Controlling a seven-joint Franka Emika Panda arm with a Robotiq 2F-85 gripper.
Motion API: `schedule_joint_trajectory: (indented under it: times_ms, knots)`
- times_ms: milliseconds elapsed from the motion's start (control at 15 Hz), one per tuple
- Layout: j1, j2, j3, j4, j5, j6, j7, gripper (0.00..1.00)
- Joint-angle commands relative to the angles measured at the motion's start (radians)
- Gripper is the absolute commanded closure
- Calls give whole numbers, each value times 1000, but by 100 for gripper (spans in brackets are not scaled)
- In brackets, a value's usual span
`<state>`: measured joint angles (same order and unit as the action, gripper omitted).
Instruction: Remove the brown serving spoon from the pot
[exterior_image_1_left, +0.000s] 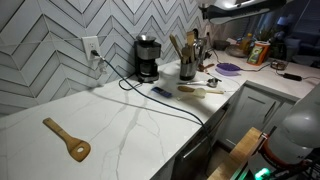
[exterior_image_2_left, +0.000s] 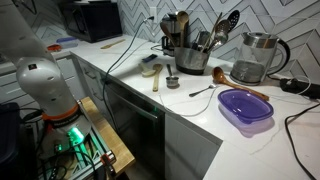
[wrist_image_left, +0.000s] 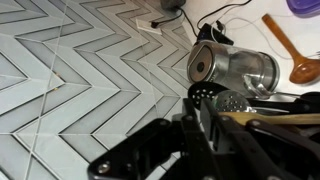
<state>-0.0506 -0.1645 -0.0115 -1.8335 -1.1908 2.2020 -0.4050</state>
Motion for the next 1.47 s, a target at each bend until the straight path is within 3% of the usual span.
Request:
schedule_joint_trajectory:
  times_ms: [0, 200, 267, 867, 1400]
  knots:
    - [23, 3, -16, 11, 152, -73, -134, 96]
    - [32, 4, -20, 21, 303, -172, -276, 96]
    - [33, 4, -21, 26, 350, -201, -316, 64]
    - [-18, 21, -112, 43, 705, -314, -527, 2]
    - [-88, 72, -230, 48, 1072, -305, -697, 1]
